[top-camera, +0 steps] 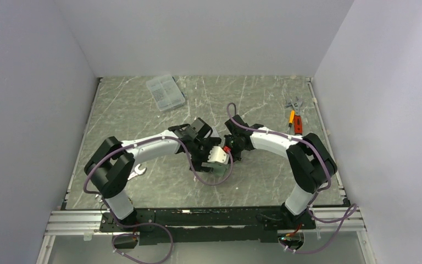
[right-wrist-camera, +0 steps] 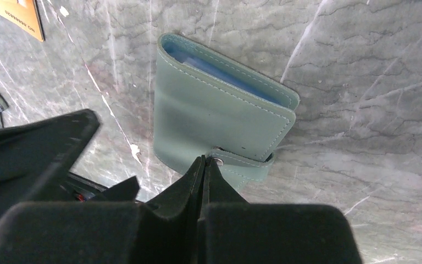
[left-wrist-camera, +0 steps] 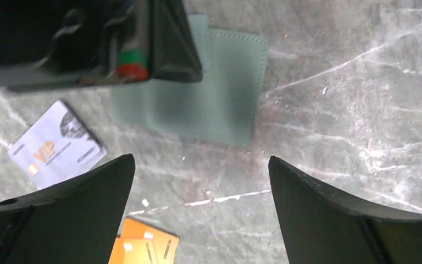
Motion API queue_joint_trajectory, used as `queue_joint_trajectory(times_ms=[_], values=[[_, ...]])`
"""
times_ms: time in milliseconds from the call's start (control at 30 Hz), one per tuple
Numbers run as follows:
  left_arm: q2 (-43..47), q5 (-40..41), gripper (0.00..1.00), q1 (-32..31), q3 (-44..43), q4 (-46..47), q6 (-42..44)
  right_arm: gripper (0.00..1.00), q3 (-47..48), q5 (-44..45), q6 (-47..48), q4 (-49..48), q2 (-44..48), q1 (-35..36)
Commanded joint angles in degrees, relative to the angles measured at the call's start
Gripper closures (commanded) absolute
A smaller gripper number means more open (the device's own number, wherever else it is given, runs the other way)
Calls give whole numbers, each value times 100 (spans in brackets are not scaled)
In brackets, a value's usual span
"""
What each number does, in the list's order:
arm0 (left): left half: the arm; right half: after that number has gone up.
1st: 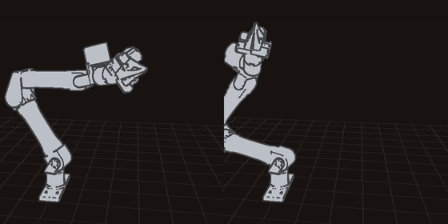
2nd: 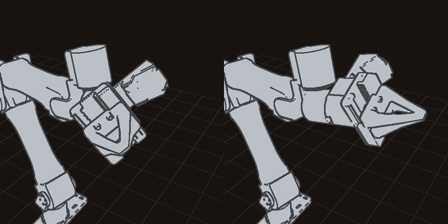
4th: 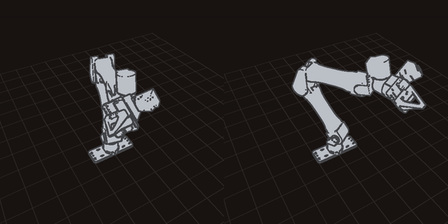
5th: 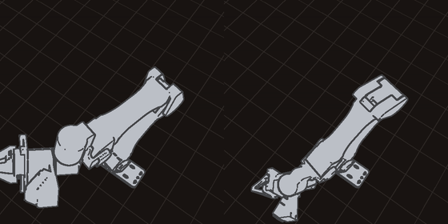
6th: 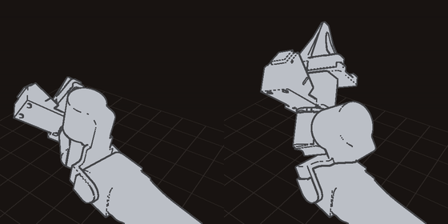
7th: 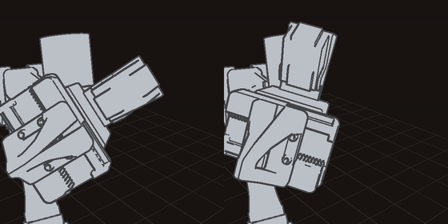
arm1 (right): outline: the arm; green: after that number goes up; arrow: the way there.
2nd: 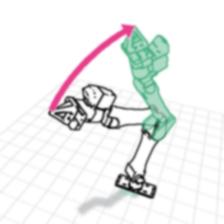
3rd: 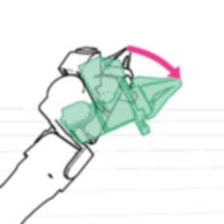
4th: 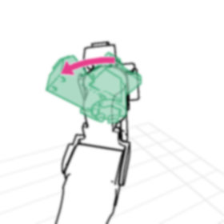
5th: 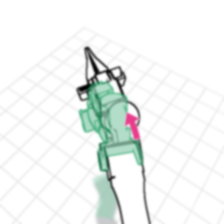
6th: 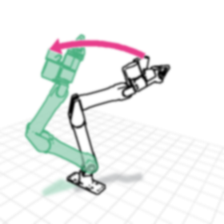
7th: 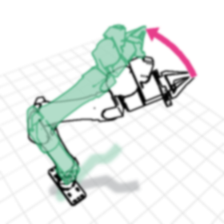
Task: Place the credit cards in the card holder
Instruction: Close the card holder at the center of the board.
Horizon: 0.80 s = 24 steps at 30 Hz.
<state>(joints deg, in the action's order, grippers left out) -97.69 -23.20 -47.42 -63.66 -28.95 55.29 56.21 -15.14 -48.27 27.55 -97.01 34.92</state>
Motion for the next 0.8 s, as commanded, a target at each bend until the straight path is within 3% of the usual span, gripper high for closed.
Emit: queue_joint_trajectory(times_ms=[0,267,767], values=[[492,-216,1,188,-132,-239,56,100,26,471,2,-53,-268,-63],[580,-728,0,970,-821,-1179,-21,100,9,512,-4,-87,-409,-94],[704,-2232,1,3524,-2121,-2983,121,100,-303,692,44,35,-401,-273]])
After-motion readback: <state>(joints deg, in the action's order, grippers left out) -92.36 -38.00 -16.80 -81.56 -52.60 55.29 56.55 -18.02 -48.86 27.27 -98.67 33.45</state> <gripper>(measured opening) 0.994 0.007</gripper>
